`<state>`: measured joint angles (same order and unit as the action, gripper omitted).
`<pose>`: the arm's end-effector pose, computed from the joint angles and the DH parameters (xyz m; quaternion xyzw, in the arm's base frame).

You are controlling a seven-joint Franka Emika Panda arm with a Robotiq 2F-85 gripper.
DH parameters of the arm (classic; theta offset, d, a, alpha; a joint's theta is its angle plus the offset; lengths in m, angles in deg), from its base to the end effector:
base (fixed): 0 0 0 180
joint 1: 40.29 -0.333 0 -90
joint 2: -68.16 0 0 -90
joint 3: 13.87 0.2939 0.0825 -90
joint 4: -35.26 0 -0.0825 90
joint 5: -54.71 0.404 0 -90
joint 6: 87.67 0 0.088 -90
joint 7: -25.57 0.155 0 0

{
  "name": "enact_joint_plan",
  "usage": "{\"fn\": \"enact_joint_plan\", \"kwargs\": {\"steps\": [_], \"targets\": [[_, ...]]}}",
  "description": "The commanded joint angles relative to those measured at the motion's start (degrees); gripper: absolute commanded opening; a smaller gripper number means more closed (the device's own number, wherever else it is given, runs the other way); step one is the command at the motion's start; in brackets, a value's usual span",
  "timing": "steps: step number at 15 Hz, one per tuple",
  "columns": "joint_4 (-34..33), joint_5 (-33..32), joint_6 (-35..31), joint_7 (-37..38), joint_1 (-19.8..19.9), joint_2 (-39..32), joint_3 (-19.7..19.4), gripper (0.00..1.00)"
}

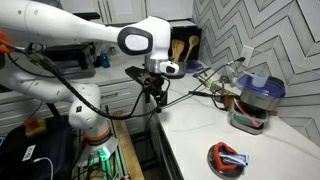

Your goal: Put the black serving spoon in the utensil holder

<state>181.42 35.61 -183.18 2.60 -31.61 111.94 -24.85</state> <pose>0.3083 -0.1558 0.4293 0.9896 0.0853 -0.0914 0.0717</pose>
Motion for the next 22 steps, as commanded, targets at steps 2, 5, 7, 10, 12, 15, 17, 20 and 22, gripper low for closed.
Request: {"fn": "enact_joint_plan", "kwargs": {"steps": [2, 5, 7, 10, 12, 15, 17, 20, 22], "targets": [[-0.14, -0.59, 0.38, 0.69, -1.34, 0.12, -0.98, 1.00], [-2.18, 2.88, -2.16, 3.27, -1.89, -2.83, -1.93, 1.00], [-5.27, 7.58, -6.98, 7.89, -2.19, -7.19, -2.38, 1.00], [-10.97, 12.72, -18.35, 13.67, -2.23, -15.68, -1.59, 1.00], [-15.43, 16.00, -25.06, 18.08, -1.97, -22.56, -0.90, 1.00], [-22.50, 23.09, -31.40, 23.36, -2.78, -32.61, -0.14, 1.00], [-27.04, 29.47, -34.78, 26.02, -3.45, -38.88, 0.49, 1.00], [-33.19, 34.28, -35.84, 31.40, -3.09, -45.83, 2.15, 1.00], [-30.67, 32.21, -36.01, 29.83, -2.62, -43.49, 2.71, 1.00]]}}
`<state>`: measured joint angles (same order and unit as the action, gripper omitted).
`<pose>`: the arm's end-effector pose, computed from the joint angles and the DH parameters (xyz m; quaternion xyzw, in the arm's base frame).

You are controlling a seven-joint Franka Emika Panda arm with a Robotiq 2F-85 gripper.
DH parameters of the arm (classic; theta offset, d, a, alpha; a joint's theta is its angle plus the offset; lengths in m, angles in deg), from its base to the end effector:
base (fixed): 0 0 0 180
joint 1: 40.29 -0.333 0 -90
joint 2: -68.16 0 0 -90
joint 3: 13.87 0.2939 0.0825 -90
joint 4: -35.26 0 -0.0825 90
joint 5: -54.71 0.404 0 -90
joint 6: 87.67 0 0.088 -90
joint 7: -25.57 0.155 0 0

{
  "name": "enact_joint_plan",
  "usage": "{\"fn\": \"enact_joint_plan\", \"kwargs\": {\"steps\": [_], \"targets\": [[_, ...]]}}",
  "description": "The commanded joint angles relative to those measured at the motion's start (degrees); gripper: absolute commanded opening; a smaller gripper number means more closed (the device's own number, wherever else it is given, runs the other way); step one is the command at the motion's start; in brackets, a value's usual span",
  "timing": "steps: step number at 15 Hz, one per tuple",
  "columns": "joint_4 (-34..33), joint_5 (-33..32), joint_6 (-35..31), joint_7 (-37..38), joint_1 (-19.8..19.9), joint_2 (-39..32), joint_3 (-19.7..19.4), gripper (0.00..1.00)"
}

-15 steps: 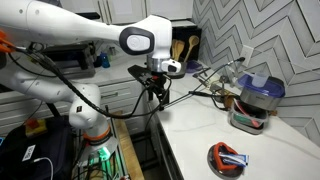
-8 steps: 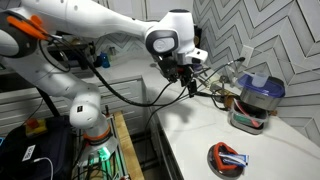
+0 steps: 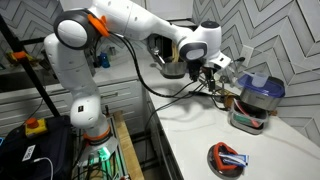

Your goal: Put the black serving spoon in the utensil holder

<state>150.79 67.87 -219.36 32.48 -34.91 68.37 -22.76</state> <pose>0.5950 -0.1379 0.4064 -0.9549 0.2429 -0.1473 0.0866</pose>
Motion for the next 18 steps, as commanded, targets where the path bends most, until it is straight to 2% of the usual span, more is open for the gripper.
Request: {"fn": "enact_joint_plan", "kwargs": {"steps": [1, 4, 6, 9, 13, 18], "targets": [[-1.43, 0.38, 0.18, 0.64, 0.66, -1.44, 0.79, 1.00], [-2.60, 2.07, -0.35, 1.53, 0.71, -2.96, 0.89, 1.00], [-3.50, 3.18, -7.86, 5.13, 0.20, -6.66, 1.42, 1.00], [-7.72, 6.86, -13.96, 6.70, 0.16, -13.13, 2.80, 1.00], [-13.99, 8.55, -15.86, 7.56, 0.70, -21.11, 4.78, 1.00], [-19.86, 7.71, -14.63, 9.60, 0.88, -28.06, 5.19, 0.91]]}}
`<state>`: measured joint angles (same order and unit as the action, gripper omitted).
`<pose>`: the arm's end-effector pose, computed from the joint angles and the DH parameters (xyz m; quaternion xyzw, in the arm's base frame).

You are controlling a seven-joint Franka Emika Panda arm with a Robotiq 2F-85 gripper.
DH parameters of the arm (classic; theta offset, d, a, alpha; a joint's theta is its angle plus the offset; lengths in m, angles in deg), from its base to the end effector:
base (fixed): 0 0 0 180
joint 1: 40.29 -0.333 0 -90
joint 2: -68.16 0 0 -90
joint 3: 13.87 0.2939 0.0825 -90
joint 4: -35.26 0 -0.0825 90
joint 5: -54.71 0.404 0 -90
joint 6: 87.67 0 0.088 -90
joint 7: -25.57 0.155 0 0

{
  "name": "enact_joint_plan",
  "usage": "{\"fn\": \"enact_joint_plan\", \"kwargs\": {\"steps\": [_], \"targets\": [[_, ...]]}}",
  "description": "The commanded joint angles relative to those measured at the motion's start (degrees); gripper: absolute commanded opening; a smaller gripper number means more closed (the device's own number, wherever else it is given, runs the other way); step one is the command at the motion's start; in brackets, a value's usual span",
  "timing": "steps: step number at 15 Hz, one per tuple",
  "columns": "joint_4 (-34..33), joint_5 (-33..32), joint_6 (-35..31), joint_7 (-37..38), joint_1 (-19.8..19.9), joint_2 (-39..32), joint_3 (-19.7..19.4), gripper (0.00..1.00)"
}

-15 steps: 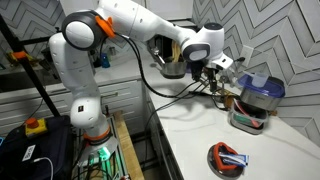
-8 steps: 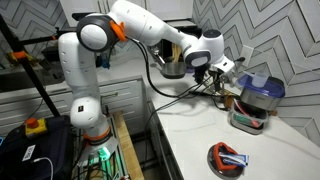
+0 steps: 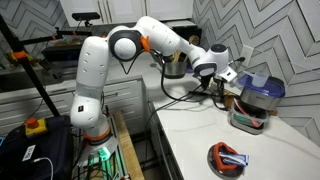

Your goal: Put the black serving spoon in the utensil holder

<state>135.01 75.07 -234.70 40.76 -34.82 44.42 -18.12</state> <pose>0.7102 -0.1141 0.3089 -0.9171 0.3249 -0.1973 0.1203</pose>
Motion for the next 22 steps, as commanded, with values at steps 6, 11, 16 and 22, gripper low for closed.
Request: {"fn": "enact_joint_plan", "kwargs": {"steps": [6, 11, 16, 22], "targets": [[-7.27, -0.43, 1.87, 3.76, 0.50, -8.06, 0.20, 0.47], [-8.14, -1.26, 2.33, 4.76, -0.02, -8.32, -0.13, 0.08], [-7.11, 1.08, 1.75, 2.42, 1.22, -6.38, 1.92, 0.03], [-3.05, 0.91, -3.99, -11.72, 2.29, 2.27, 5.39, 0.03]]}}
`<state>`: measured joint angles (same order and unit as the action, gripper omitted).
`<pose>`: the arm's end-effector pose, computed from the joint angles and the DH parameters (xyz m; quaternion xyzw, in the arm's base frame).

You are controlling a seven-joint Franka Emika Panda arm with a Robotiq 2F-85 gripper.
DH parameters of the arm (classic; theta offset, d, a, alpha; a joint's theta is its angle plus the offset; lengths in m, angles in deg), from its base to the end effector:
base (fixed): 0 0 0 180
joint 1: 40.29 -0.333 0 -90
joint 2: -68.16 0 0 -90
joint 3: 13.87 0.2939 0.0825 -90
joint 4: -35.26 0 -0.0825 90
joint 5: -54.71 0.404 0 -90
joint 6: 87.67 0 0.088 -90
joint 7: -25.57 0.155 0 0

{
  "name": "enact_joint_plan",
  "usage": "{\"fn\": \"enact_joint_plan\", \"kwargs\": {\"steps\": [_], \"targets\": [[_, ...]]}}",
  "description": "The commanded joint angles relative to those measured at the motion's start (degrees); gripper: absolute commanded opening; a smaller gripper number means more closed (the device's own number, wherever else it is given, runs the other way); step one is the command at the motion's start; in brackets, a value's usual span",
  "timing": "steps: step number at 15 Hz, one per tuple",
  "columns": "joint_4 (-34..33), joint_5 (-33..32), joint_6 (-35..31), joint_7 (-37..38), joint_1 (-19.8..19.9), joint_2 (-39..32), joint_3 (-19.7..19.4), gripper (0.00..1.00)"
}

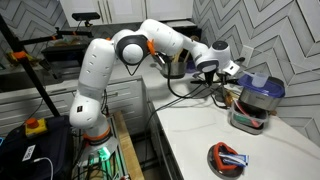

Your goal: Put the black serving spoon in the utensil holder

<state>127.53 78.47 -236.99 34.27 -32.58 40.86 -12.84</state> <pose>0.7485 -0.0878 0.3381 -0.9170 0.2713 -0.2481 0.1550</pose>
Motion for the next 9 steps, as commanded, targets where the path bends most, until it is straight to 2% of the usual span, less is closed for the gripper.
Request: {"fn": "enact_joint_plan", "kwargs": {"steps": [1, 5, 9], "targets": [[5.01, -3.72, -2.85, -6.66, -0.42, 7.13, -0.22, 0.03], [8.08, -9.20, -9.47, -11.76, -1.48, 11.33, -0.59, 0.03], [10.98, -12.71, -19.42, -18.21, -1.08, 13.40, -0.04, 0.03]]}}
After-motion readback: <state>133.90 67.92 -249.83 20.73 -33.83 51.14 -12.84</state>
